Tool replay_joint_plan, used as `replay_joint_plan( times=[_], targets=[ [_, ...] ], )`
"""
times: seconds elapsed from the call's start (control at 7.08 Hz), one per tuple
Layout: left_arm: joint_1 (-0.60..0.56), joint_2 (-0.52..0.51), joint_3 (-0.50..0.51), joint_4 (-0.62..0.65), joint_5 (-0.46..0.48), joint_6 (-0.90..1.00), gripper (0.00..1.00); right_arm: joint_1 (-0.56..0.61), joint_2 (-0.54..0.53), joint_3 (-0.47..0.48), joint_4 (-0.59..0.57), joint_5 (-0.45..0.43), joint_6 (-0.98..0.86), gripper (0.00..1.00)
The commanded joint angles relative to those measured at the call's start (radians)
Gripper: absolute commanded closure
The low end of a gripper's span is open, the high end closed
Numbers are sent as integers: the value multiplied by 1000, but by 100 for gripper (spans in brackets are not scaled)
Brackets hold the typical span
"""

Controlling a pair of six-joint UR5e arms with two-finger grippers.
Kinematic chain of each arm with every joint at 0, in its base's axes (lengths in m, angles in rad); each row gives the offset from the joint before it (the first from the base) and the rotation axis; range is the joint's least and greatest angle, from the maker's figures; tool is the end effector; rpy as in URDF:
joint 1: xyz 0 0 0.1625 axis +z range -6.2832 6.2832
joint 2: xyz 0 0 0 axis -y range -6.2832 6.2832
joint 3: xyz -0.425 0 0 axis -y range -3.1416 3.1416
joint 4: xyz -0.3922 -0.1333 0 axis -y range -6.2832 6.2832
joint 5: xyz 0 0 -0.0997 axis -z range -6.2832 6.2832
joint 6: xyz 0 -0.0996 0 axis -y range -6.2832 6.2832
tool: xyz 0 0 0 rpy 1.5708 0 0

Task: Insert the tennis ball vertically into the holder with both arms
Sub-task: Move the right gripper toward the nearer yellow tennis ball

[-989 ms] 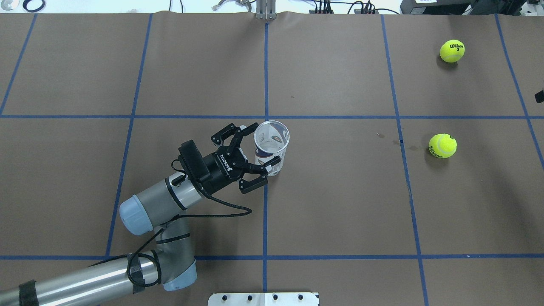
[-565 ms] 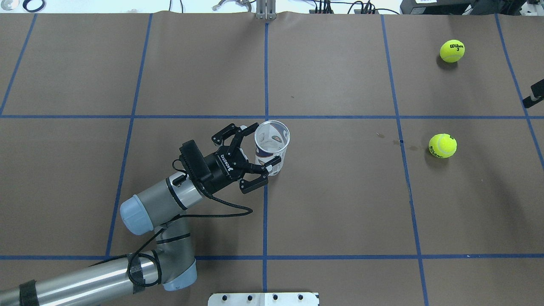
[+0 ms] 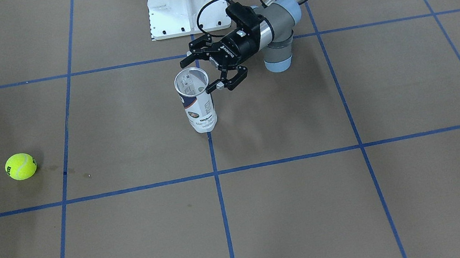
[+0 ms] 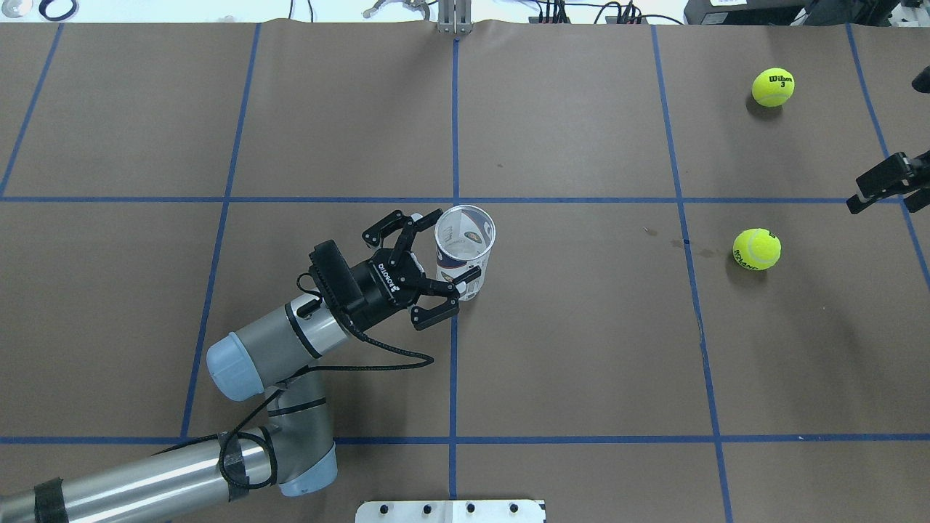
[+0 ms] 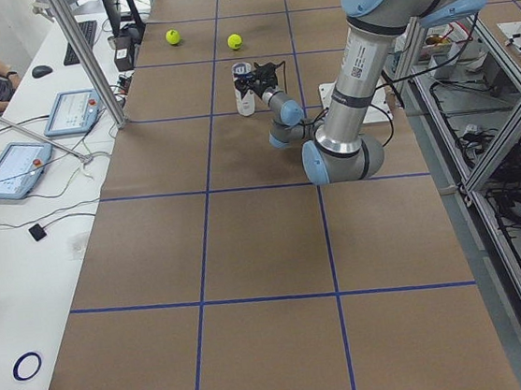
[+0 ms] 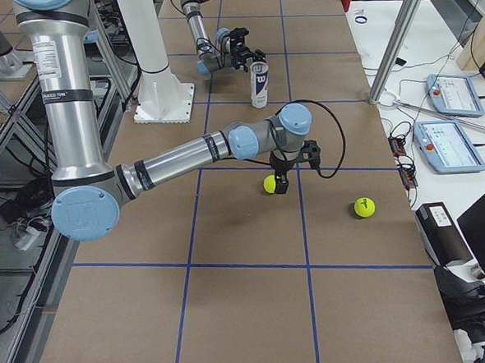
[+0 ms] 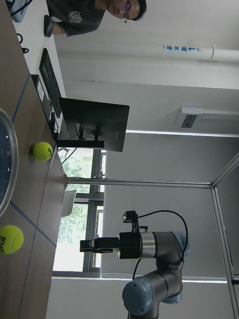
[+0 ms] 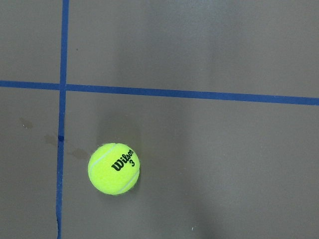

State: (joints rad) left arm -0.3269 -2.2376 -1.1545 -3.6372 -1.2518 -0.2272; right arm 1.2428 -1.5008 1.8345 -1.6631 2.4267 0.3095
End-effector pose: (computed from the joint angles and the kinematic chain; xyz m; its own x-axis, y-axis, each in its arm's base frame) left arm 0.5576 -0.3628 0.2618 0.3648 0.8532 -0.3728 0.7441 -0.0265 0.6675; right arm -0.1102 -0.5041 0.4976 0.6310 -0.0839 0.7712 0.1266 0.9919 0.0044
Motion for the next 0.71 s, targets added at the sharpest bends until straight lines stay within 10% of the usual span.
replay_joint_plan(
  times=[0.0, 0.57],
  targets=[
    [-3, 1, 1, 3, 2, 5, 1, -34, 1, -3, 0, -6, 16, 0],
    [-6, 0, 1, 11, 6, 16, 1, -112, 40, -12, 6, -50, 108, 0]
  ],
)
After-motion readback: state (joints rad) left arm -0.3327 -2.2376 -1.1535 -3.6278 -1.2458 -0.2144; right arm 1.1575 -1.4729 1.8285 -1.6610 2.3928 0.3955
